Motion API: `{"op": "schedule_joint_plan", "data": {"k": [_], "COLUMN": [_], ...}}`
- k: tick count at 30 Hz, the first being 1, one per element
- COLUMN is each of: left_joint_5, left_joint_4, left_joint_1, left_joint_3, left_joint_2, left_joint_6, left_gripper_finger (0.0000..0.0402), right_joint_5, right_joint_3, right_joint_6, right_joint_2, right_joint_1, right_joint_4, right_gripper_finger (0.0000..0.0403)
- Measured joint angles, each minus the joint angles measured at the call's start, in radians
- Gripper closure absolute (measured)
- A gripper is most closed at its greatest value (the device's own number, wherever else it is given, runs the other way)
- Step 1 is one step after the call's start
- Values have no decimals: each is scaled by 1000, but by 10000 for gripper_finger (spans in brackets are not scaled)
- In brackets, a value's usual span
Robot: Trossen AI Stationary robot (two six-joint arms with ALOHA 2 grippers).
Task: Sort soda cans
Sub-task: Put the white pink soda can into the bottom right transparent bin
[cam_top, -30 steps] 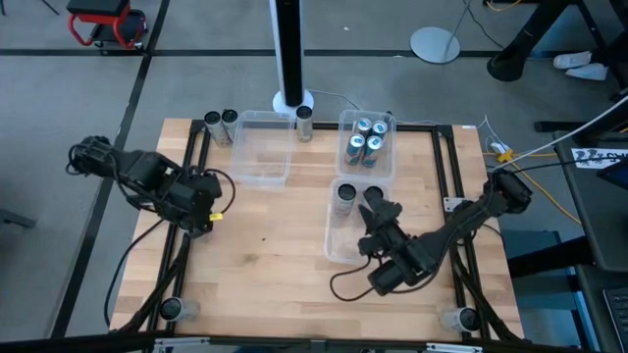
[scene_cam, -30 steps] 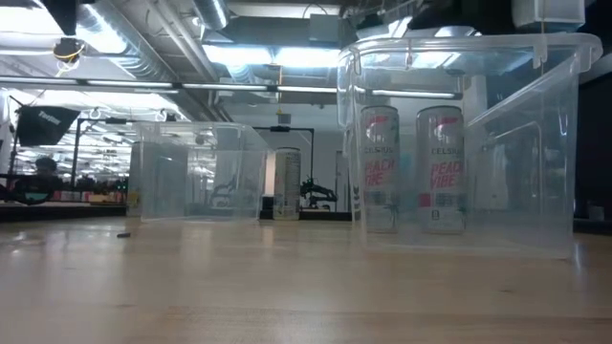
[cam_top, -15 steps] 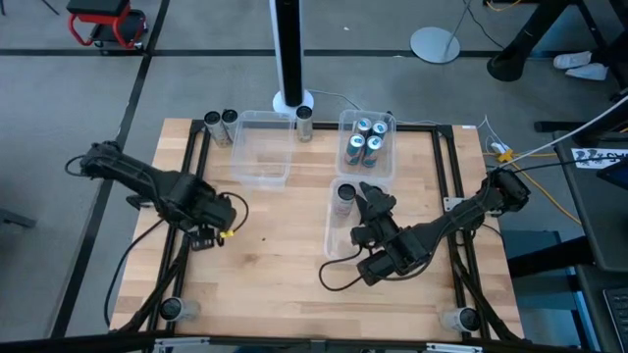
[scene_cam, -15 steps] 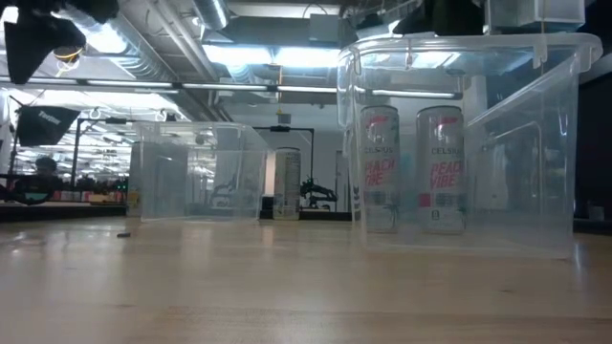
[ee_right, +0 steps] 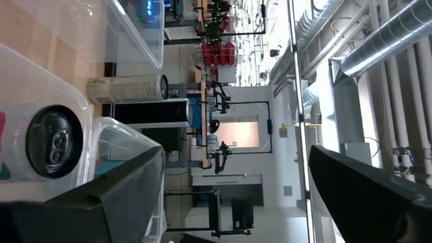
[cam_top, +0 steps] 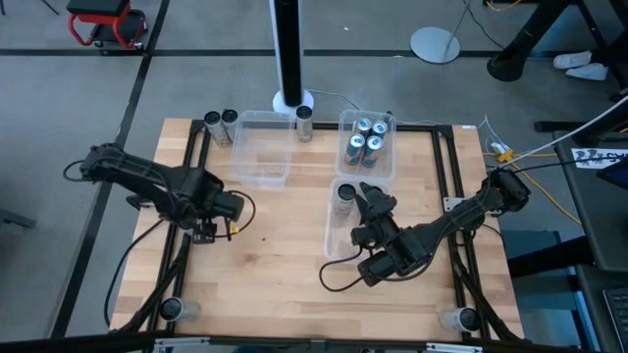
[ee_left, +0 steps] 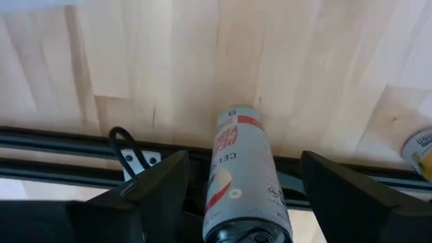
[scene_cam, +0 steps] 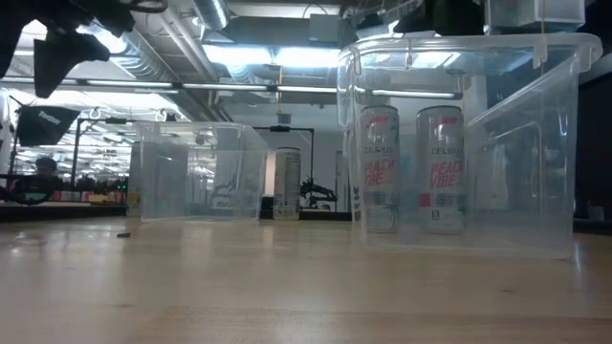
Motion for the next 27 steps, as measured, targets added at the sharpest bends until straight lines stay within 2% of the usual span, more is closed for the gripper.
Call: {"op": "schedule_joint_plan", "data": {"k": [8, 13, 27], "left_joint_5": [117, 130, 195], "left_joint_4": [0, 0, -3], "left_joint_1": [-1, -2, -5], "left_joint_3": [-131, -202, -267], "left_joint_2": [0, 0, 0], "left_joint_6": [-27, -20, -21], "left_gripper_finger": [128, 128, 127], "right_joint_5": [-2, -3, -17], "right_joint_3": [0, 0, 0], "right_joint_6": [0, 0, 0], "right_joint_2": [0, 0, 0], "right_joint_1": [0, 0, 0], "right_joint_4": [0, 0, 1], "right_gripper_finger": [38, 38, 38]}}
